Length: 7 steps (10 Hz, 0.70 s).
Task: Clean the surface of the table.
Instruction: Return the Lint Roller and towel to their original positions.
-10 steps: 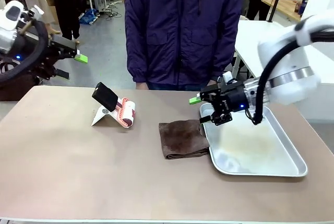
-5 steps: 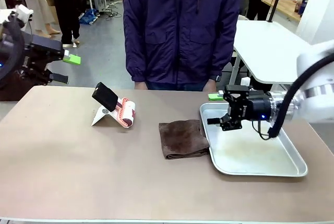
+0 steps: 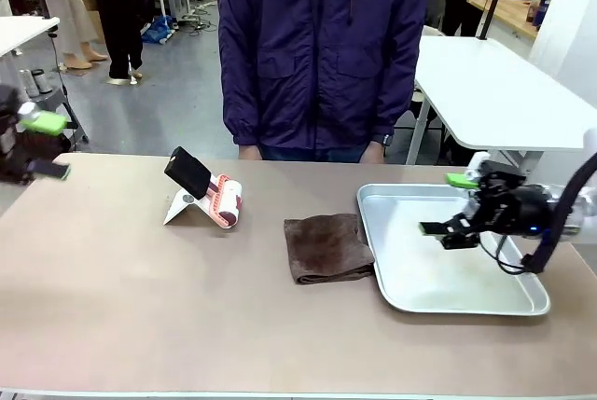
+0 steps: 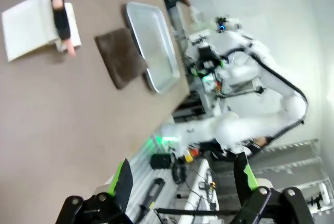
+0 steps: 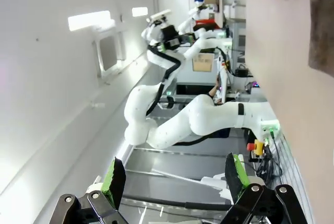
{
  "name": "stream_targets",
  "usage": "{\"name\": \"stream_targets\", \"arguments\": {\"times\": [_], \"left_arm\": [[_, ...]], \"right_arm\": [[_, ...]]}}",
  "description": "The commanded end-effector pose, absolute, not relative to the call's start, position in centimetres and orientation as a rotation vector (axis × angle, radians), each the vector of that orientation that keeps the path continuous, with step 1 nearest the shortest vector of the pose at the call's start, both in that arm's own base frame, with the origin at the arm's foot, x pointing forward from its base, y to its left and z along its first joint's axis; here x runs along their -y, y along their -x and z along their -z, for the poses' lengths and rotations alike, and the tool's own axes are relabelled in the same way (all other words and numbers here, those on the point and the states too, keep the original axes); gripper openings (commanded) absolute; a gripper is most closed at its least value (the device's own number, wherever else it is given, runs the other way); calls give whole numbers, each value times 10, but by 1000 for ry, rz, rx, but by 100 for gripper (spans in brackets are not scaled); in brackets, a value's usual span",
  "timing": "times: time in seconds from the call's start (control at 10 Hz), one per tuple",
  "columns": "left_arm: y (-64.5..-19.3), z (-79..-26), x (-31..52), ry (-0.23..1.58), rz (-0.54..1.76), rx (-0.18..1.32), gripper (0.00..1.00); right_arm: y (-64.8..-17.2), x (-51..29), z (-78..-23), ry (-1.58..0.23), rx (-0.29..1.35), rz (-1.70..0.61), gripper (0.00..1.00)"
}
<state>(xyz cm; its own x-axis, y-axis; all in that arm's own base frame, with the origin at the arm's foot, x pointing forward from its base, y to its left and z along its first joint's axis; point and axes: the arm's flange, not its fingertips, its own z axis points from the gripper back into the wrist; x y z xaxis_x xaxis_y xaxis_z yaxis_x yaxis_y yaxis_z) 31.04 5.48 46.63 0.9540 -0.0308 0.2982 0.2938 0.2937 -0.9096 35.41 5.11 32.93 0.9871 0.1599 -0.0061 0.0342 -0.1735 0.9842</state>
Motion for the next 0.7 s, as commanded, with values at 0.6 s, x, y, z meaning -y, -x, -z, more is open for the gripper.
{"name": "stream_targets", "arguments": {"times": [0.6], "left_arm": [[-314, -345, -84, 1498, 267, 183, 100]], "right_arm": [[-355, 3, -387, -1599, 76, -108, 100]]}}
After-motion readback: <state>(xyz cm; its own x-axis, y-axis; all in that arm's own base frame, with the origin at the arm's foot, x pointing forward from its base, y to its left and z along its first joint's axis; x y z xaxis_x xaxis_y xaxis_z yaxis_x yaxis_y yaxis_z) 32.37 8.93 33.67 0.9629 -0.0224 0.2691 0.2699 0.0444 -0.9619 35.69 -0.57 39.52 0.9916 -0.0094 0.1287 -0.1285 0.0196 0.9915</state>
